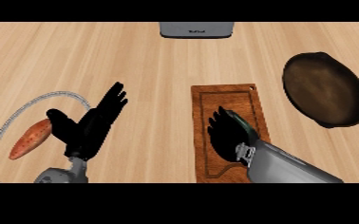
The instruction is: Pick the eggplant from the cutting board and place it in the pan
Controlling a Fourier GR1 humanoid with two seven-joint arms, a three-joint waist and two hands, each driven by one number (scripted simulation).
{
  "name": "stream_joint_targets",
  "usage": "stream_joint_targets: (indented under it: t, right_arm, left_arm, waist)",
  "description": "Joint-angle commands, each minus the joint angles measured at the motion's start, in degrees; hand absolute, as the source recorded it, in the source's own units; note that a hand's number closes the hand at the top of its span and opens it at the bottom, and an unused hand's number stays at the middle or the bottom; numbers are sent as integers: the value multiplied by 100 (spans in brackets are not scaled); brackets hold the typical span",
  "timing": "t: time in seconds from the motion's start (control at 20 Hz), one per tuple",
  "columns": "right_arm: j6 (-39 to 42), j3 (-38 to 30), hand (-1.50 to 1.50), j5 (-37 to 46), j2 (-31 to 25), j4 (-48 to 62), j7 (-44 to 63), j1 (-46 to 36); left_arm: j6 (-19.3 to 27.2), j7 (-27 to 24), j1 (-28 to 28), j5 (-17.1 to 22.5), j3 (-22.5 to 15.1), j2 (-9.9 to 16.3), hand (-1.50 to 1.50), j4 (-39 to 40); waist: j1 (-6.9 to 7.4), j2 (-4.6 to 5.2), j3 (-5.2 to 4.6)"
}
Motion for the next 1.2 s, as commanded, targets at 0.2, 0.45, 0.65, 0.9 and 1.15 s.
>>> stream_joint_targets:
  t: [0.2, 0.45, 0.65, 0.9, 1.15]
  right_arm:
    - [-1014, -144, -150, 763, 298, 1142, -490, 146]
    - [-1283, -415, 150, 1071, 493, 1409, -892, 253]
    - [-2114, -235, 150, 1359, 67, 1251, -1522, 242]
    - [-2597, -267, 150, 1896, 473, 1841, -1612, 242]
    - [-2991, -1561, 150, 862, 104, 714, -897, 1500]
  left_arm:
    - [-156, 312, -433, -55, 265, -144, 0, 160]
    - [-259, -122, 133, -374, 138, -284, 0, 104]
    - [-131, 261, -182, -306, 350, -279, 0, 20]
    - [-256, 7, -68, -451, 293, -445, 0, 220]
    - [-208, 1, 288, -366, 482, -261, 0, -83]
  waist:
    - [1, 12, 1]
    - [11, 6, 0]
    - [2, 6, 1]
    - [2, 7, 0]
    - [-334, -71, 12]
